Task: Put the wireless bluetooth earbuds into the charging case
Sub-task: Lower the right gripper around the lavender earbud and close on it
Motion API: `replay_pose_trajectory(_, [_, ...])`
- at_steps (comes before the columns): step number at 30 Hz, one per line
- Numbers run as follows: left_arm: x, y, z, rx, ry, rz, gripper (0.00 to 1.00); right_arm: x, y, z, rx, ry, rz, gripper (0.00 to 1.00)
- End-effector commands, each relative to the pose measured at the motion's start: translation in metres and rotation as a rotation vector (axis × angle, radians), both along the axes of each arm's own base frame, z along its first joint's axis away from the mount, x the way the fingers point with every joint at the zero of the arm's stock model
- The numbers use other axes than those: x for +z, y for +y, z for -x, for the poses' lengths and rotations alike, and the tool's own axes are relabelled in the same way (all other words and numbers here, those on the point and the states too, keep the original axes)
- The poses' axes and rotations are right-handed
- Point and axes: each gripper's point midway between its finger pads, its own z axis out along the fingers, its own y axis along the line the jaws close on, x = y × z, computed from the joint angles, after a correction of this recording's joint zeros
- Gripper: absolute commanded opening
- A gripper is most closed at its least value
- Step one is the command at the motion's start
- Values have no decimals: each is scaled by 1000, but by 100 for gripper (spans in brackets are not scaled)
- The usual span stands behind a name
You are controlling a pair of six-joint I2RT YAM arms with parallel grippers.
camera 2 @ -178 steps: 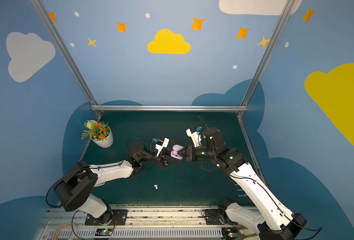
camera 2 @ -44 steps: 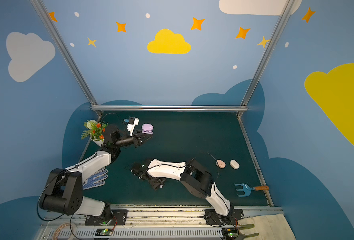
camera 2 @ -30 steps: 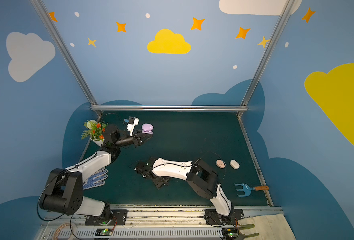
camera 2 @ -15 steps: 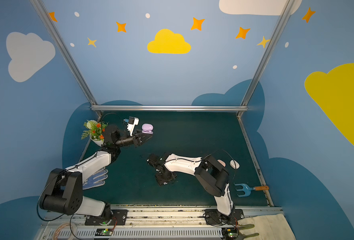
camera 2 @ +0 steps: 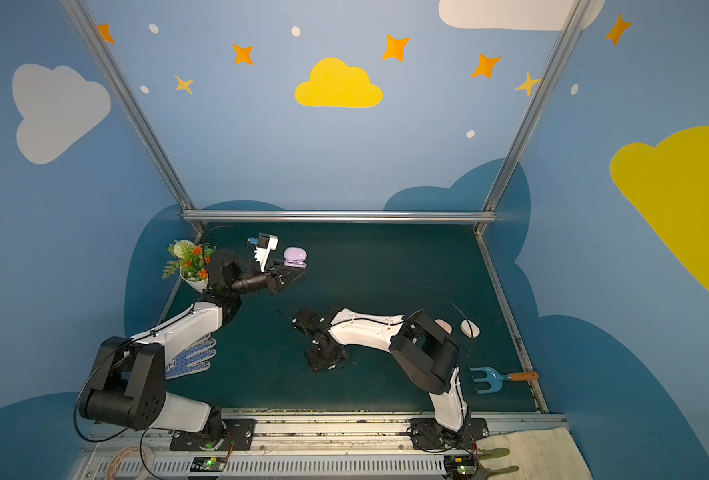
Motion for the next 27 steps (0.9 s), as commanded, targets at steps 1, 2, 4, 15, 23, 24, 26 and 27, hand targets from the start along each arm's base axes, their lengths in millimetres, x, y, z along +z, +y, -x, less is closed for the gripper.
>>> replay_pose_trajectory(1, [9, -2, 1, -22, -36, 6, 19, 8, -1, 6, -10, 17, -5, 65])
replay_pose_trajectory(2, [8, -2, 1, -19, -35, 5, 19, 9, -2, 6, -12, 16, -3, 65])
replay_pose_trajectory(4, [9, -2, 1, -19, -37, 6, 19, 11, -2, 7, -15, 19, -5, 65])
replay_pose_trajectory(15, [8, -3, 1, -22, -30, 5, 19, 17, 0, 15, -14, 47, -19, 64])
replay_pose_trajectory(23, [8, -3, 1, -22, -30, 4, 19, 17, -1, 16, -22, 56, -7, 64])
replay_pose_trajectory(24, [9, -3, 1, -21, -32, 5, 19, 17, -2, 15, -24, 47, 0, 64])
replay_pose_trajectory(26, [8, -3, 1, -21, -30, 4, 19, 20, -5, 10, -37, 18, 11, 64])
replay_pose_trajectory(27, [8, -3, 1, -20, -30, 4, 19, 22, -4, 7, -42, 2, 6, 64])
